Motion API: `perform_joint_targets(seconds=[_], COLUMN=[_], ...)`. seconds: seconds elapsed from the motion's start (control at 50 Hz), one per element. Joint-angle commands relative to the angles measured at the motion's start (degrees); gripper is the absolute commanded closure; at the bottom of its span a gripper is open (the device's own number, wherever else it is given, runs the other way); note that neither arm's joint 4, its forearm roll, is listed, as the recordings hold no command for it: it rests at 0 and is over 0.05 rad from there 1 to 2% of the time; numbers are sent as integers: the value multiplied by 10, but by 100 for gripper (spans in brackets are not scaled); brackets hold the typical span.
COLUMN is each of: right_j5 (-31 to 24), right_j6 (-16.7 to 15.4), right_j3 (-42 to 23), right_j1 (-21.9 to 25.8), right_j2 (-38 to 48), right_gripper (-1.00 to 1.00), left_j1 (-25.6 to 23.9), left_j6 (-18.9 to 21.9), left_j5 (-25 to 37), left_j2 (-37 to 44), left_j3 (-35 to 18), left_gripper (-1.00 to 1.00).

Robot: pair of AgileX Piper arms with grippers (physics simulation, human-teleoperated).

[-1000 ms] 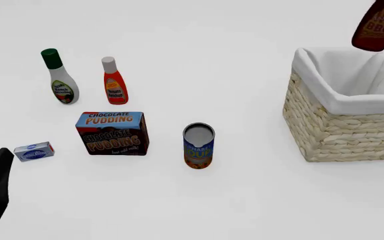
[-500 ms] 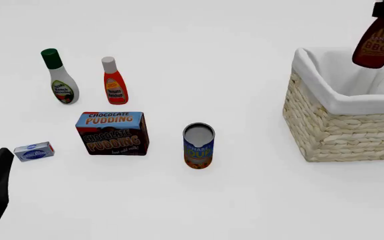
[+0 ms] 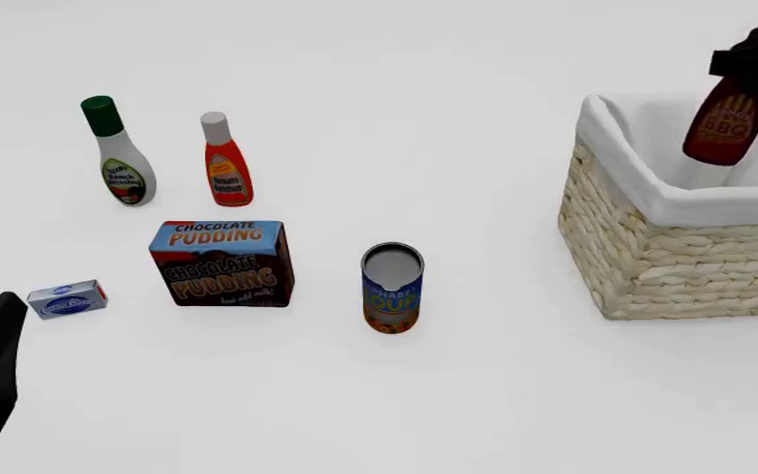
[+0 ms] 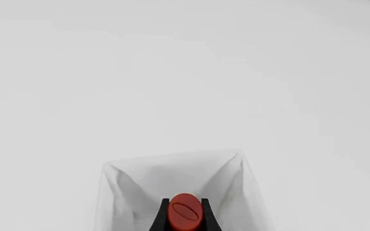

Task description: Pick the bbq sauce and place it in the basket.

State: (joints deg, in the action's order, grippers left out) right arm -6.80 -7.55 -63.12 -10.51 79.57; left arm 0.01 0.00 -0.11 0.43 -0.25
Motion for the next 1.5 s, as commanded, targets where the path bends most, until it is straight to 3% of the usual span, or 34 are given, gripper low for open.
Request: perform_joint_targets(seconds=[0.02,1.5], right_j5=[20,94], right_j6=[6,-3], right_j3=[5,19], right_j1=[-4,5], right_j2=[22,137], right_gripper=[100,100], left_j1=[0,0], left_j6=[0,0], left_j5=[0,0], left_j2=[0,0], left_j3=[0,0], left_gripper=[-100,-100])
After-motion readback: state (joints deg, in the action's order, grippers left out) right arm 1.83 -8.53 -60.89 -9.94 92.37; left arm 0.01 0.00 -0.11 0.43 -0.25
